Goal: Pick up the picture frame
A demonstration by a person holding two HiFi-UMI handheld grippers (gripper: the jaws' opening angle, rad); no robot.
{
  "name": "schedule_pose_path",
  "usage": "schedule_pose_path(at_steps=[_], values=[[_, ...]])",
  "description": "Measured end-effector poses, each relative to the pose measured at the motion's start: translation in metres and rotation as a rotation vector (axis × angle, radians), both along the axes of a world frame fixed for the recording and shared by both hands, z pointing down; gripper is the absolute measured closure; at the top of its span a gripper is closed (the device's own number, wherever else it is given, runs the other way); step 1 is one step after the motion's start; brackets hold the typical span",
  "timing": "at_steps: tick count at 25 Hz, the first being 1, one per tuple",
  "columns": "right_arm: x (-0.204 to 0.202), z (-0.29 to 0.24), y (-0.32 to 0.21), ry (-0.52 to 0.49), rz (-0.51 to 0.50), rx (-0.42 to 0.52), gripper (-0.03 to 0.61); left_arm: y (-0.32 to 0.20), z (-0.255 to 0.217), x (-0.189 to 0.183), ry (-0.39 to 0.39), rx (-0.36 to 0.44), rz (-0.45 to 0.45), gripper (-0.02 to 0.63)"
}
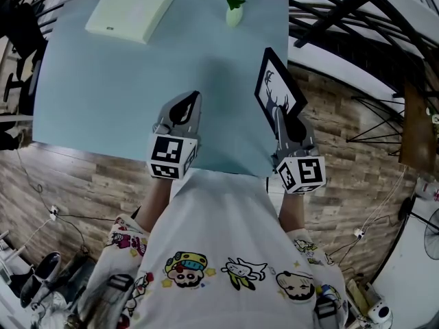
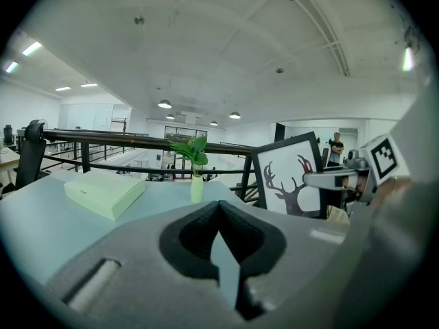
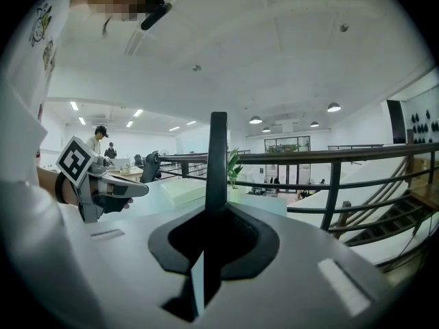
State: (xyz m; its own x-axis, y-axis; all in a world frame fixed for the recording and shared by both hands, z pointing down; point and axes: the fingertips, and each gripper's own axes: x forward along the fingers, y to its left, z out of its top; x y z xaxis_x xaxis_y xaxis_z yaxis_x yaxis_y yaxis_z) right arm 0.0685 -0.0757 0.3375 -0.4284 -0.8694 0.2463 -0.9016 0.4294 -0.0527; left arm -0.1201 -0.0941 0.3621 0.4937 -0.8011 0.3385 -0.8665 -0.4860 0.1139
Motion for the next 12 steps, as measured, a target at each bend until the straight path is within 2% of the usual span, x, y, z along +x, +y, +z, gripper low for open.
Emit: schedule_pose_path(at_steps=[12], values=[[0.0015,0.0067,-0.0009,-0.001,-0.002,-0.020,0.540,-0.0021,-0.0086,0.0020,0.027,0.017,-0.001,0.617]])
